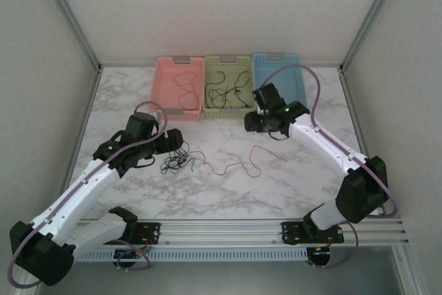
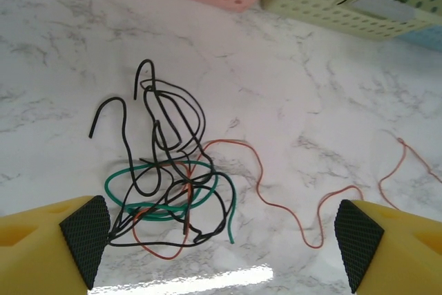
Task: Untangle the cables
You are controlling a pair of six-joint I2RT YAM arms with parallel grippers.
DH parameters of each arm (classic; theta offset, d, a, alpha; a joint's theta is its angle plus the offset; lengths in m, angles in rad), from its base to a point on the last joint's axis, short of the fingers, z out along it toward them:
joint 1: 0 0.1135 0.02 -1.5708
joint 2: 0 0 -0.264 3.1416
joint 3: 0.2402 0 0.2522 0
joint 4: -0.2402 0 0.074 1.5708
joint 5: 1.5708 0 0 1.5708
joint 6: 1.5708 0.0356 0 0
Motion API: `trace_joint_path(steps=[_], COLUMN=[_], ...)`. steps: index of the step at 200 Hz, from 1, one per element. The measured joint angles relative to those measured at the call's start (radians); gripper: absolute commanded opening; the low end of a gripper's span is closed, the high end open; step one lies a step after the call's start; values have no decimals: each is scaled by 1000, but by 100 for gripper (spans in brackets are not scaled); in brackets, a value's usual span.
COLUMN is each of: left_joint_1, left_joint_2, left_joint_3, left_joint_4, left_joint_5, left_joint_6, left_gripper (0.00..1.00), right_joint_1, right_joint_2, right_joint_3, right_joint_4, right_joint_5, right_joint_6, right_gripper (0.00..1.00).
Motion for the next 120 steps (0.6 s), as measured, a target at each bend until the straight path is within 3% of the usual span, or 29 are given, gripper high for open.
trace_joint_path(steps=[35,85,108,120], left_joint_1=[0,0,0,0], left_joint_2=[43,56,62,68], left_joint_3=[-49,-69,-76,-82], left_joint_4=[50,92,95,100], left_joint_5=[-13,-19,-31,-36], left_joint_6=[-13,-14,-17,-17], left_gripper=[87,91,93,93], right_joint_1=[17,24,24,24], right_joint_2=[52,167,215,236], right_joint_3=[-169,-186,-184,-183], right_joint_4=[16,114,145,154], right_joint_5=[-10,-27,-28,-29], right_joint_6=[80,138,151,156], right_gripper=[52,49,41,25])
